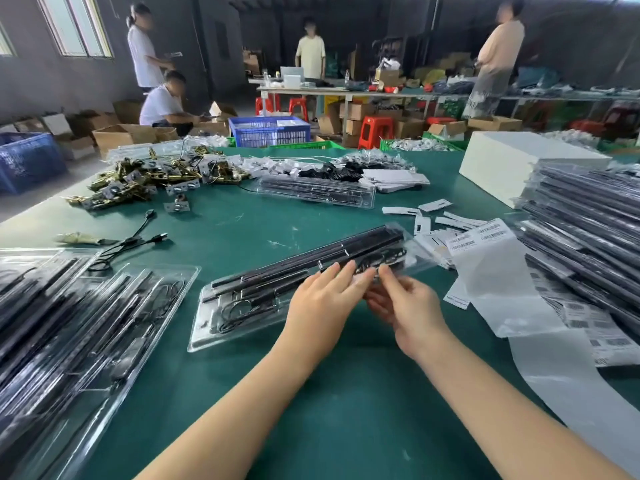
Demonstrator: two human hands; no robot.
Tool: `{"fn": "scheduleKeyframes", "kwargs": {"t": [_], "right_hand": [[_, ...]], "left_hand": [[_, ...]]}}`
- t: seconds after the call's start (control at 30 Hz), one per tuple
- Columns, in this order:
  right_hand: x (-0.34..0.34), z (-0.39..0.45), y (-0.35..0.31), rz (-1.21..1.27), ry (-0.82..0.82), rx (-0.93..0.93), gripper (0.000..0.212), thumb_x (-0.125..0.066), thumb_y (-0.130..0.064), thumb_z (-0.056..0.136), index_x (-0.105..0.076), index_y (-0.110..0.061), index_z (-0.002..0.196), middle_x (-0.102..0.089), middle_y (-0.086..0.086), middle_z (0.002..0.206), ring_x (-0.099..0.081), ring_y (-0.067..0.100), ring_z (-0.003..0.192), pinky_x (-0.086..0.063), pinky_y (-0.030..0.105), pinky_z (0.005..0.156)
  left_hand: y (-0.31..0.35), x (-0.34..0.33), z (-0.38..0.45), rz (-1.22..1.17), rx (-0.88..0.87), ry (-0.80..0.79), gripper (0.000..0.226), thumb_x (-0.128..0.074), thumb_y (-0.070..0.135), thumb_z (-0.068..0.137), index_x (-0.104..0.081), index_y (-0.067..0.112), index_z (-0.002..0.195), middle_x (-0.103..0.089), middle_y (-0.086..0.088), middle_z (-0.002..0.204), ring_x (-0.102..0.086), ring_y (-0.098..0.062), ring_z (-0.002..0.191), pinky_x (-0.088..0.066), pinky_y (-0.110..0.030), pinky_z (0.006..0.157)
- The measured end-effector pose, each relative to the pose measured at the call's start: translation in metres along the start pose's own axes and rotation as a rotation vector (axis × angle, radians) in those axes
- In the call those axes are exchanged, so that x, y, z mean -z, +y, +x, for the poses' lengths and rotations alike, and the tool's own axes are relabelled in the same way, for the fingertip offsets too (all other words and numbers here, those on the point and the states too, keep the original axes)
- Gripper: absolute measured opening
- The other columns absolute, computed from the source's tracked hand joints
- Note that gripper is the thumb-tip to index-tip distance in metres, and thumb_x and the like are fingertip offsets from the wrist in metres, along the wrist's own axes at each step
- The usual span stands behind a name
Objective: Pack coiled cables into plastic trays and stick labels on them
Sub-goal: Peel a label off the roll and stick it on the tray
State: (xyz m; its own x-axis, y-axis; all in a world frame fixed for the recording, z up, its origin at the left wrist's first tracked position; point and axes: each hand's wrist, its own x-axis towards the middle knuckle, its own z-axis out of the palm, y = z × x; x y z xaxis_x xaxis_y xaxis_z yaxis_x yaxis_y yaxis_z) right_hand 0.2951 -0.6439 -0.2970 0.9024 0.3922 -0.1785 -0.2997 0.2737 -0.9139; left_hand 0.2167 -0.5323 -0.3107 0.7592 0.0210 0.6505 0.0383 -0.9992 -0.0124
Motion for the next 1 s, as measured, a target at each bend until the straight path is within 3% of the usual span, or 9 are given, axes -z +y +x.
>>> {"fn": "scheduleKeyframes", "kwargs": {"t": [0.2, 0.4, 0.47, 0.53, 0.63, 0.73, 0.83, 0.93, 1.0], "right_hand": [[0.017, 0.006, 0.013, -0.020, 0.005, -0.229, 0.020, -0.055, -0.021, 0.099, -0.062, -0.004, 0.091, -0.074, 0.004, 0.069, -0.071, 0.011, 0.060, -0.053, 0.019, 0.048], [0.035, 0.013, -0.006, -0.617, -0.139, -0.404, 0.031, -0.046, -0.030, 0.102, -0.062, -0.004, 0.098, -0.071, 0.007, 0.062, -0.066, 0.014, 0.049, -0.050, 0.019, 0.043], [0.042, 0.017, -0.016, -1.046, -0.117, -0.250, 0.032, -0.049, -0.033, 0.100, -0.067, -0.009, 0.089, -0.070, 0.004, 0.060, -0.062, 0.016, 0.047, -0.048, 0.020, 0.046], [0.054, 0.025, -0.028, -1.465, 0.065, 0.075, 0.026, -0.053, -0.035, 0.095, -0.069, -0.016, 0.086, -0.072, 0.003, 0.075, -0.065, 0.022, 0.064, -0.052, 0.027, 0.060], [0.076, 0.039, -0.043, -1.802, 0.387, 0.299, 0.038, -0.061, -0.043, 0.089, -0.058, -0.021, 0.119, -0.056, 0.012, 0.118, -0.053, 0.034, 0.107, -0.045, 0.040, 0.081], [0.109, 0.062, -0.058, -1.740, 0.571, 0.140, 0.074, -0.060, -0.063, 0.082, -0.040, -0.017, 0.136, -0.031, 0.024, 0.141, -0.031, 0.042, 0.129, -0.032, 0.056, 0.101], [0.145, 0.089, -0.071, -1.472, 0.667, -0.043, 0.096, -0.060, -0.072, 0.076, -0.030, -0.008, 0.140, -0.034, 0.028, 0.142, -0.033, 0.047, 0.130, -0.029, 0.060, 0.106], [0.170, 0.102, -0.079, -1.308, 0.659, 0.015, 0.095, -0.067, -0.074, 0.061, -0.047, -0.002, 0.119, -0.055, 0.028, 0.124, -0.050, 0.049, 0.114, -0.041, 0.061, 0.098], [0.180, 0.105, -0.083, -1.243, 0.581, 0.119, 0.083, -0.059, -0.078, 0.048, -0.060, -0.007, 0.091, -0.066, 0.025, 0.100, -0.061, 0.045, 0.097, -0.053, 0.043, 0.075]], "left_hand": [[-0.003, -0.016, -0.007, -0.149, -0.006, -0.126, 0.027, -0.075, 0.006, 0.076, -0.075, 0.019, 0.100, -0.073, -0.006, 0.105, -0.071, -0.024, 0.095, -0.059, -0.038, 0.075], [-0.005, -0.020, -0.011, -0.165, -0.052, -0.226, 0.032, -0.070, -0.002, 0.072, -0.074, 0.015, 0.098, -0.073, -0.010, 0.103, -0.071, -0.024, 0.089, -0.057, -0.033, 0.064], [-0.007, -0.022, -0.012, -0.172, -0.057, -0.268, 0.031, -0.067, -0.001, 0.075, -0.073, 0.015, 0.100, -0.071, -0.013, 0.110, -0.070, -0.026, 0.093, -0.057, -0.034, 0.070], [-0.010, -0.024, -0.013, -0.198, -0.043, -0.319, 0.034, -0.055, 0.003, 0.087, -0.070, 0.020, 0.111, -0.063, -0.013, 0.128, -0.063, -0.026, 0.113, -0.050, -0.034, 0.085], [-0.015, -0.027, -0.013, -0.284, -0.012, -0.378, 0.039, -0.046, 0.007, 0.094, -0.067, 0.027, 0.119, -0.052, -0.010, 0.140, -0.051, -0.023, 0.128, -0.038, -0.031, 0.097], [-0.017, -0.025, -0.009, -0.376, 0.010, -0.407, 0.039, -0.049, 0.007, 0.093, -0.068, 0.028, 0.120, -0.051, -0.006, 0.141, -0.048, -0.018, 0.131, -0.031, -0.026, 0.103], [-0.019, -0.027, -0.007, -0.396, 0.047, -0.445, 0.040, -0.050, 0.009, 0.094, -0.066, 0.032, 0.122, -0.047, -0.001, 0.144, -0.043, -0.014, 0.134, -0.027, -0.021, 0.104], [-0.016, -0.029, -0.003, -0.370, 0.055, -0.498, 0.043, -0.047, 0.008, 0.093, -0.064, 0.033, 0.124, -0.044, 0.000, 0.148, -0.044, -0.017, 0.133, -0.028, -0.023, 0.105], [-0.012, -0.030, -0.001, -0.343, 0.067, -0.537, 0.050, -0.044, 0.003, 0.090, -0.063, 0.034, 0.125, -0.042, 0.000, 0.149, -0.046, -0.022, 0.131, -0.030, -0.027, 0.107]]}}
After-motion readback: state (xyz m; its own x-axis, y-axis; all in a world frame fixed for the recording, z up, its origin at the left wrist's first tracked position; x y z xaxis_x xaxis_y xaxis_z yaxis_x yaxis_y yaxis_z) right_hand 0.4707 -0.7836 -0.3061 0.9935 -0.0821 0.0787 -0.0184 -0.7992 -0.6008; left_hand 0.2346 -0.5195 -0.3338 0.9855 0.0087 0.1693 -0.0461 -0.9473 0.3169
